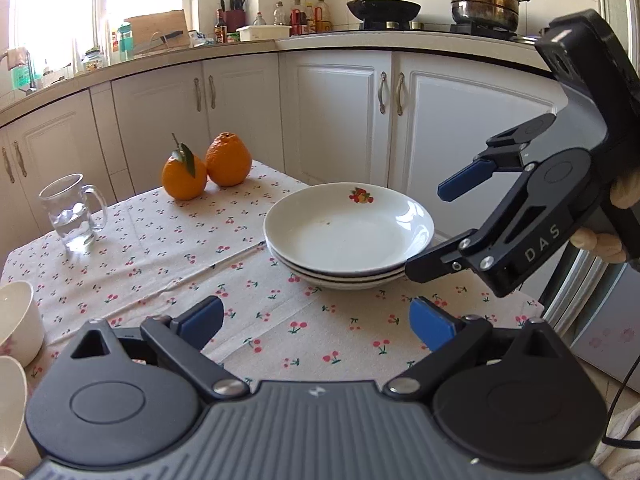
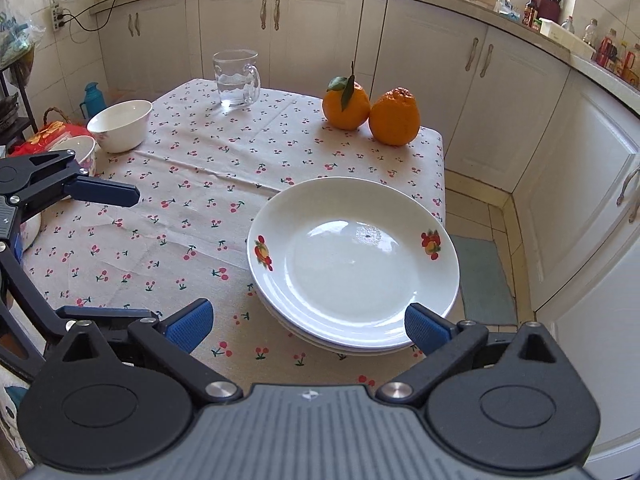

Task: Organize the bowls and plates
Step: 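Withdraw the right gripper from the plate stack, then move the right gripper to the nearest white bowl's rim and close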

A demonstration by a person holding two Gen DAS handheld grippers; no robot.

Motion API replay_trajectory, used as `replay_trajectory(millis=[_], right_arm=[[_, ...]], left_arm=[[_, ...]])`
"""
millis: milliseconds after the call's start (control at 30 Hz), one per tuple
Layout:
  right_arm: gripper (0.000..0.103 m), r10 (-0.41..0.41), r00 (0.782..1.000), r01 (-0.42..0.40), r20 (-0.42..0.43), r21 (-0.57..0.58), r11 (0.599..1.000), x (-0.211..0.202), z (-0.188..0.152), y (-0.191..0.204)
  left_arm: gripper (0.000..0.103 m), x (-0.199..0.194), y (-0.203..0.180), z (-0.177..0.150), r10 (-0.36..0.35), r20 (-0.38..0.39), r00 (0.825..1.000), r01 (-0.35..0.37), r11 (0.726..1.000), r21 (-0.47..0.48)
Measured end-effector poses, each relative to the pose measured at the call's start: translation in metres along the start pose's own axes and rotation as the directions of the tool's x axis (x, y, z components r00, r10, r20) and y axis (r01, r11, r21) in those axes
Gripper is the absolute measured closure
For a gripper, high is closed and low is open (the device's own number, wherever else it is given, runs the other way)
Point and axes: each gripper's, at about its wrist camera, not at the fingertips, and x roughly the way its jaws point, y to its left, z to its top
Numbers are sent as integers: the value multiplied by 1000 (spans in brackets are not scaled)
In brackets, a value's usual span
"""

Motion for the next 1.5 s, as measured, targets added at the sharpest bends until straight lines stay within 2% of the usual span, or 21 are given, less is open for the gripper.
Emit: replay_trajectory(millis=[233, 333, 633, 833, 1000, 1100, 1200, 1300, 1500], right_arm=[[0, -42, 998, 42, 56, -13, 999, -5, -2, 44], [0, -26, 997, 28, 78, -23, 999, -6, 1, 65], [0, 66, 993, -52, 93, -144, 988, 1, 27, 130], [0, 161, 983, -140, 85, -217, 966, 11, 50, 169], [0, 236, 970, -209, 65, -277, 938, 21, 67, 203], [0, 279, 959, -254, 43, -300, 919, 27, 74, 222], [0, 314, 949, -291, 24, -311, 905, 33, 80, 236], [0, 363, 932, -347, -5, -309, 885, 41, 83, 250], [5, 433, 899, -432, -62, -288, 855, 62, 87, 271]], left_arm=[[4, -43, 17, -24, 99, 15, 995, -98, 993, -59], [4, -60, 28, -36, 128, 16, 992, -126, 988, -90], [4, -120, 70, -72, 227, -10, 974, -227, 969, -94], [1, -148, 97, -95, 262, -56, 963, -268, 951, -156], [1, -157, 117, -117, 268, -86, 960, -281, 936, -212], [1, -156, 124, -128, 287, -119, 950, -307, 927, -214], [1, -155, 130, -137, 285, -137, 949, -309, 926, -216], [1, -149, 134, -143, 298, -152, 942, -325, 923, -206], [2, -141, 137, -149, 291, -158, 944, -320, 925, -205]])
